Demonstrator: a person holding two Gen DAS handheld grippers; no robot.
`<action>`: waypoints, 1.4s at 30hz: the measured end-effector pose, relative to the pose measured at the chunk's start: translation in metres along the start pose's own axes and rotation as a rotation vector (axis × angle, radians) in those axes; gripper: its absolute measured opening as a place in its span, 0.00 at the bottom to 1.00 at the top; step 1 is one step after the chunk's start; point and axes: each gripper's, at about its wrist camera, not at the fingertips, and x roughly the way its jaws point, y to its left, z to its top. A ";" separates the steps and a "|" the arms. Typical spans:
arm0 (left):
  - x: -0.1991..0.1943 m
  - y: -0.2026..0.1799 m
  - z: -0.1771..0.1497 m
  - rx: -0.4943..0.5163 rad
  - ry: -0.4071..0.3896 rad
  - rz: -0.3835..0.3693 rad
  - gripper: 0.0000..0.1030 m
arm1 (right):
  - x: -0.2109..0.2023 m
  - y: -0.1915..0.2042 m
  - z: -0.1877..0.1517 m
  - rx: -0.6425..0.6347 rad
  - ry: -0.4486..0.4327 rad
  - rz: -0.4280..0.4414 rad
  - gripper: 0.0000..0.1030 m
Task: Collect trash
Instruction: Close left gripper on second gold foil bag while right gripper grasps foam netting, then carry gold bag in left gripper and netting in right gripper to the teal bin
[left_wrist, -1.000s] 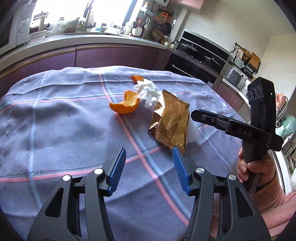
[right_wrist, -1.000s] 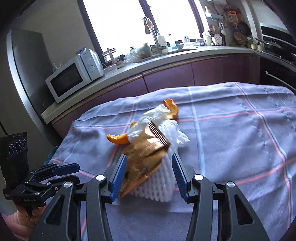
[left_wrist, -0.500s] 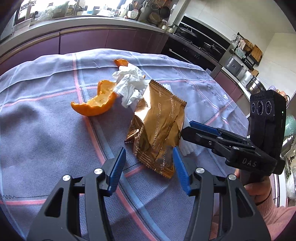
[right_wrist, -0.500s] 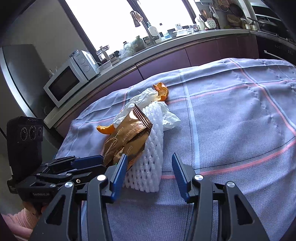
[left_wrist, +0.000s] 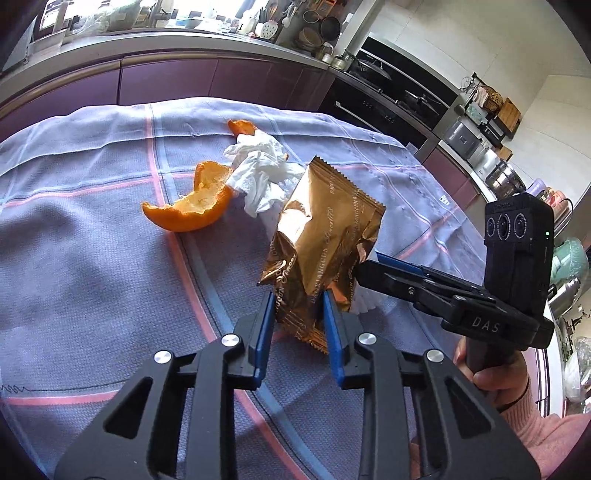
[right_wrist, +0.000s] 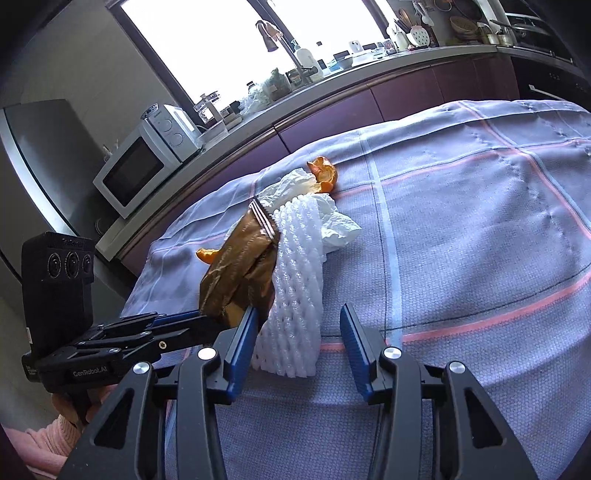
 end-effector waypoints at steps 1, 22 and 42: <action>-0.004 0.000 -0.001 0.002 -0.006 -0.003 0.25 | 0.000 0.000 0.000 0.001 0.001 0.003 0.42; -0.089 0.034 -0.026 -0.056 -0.130 0.033 0.25 | -0.017 0.021 0.003 -0.066 -0.043 0.029 0.12; -0.147 0.052 -0.043 -0.108 -0.230 0.104 0.25 | -0.029 0.074 0.009 -0.176 -0.082 0.126 0.12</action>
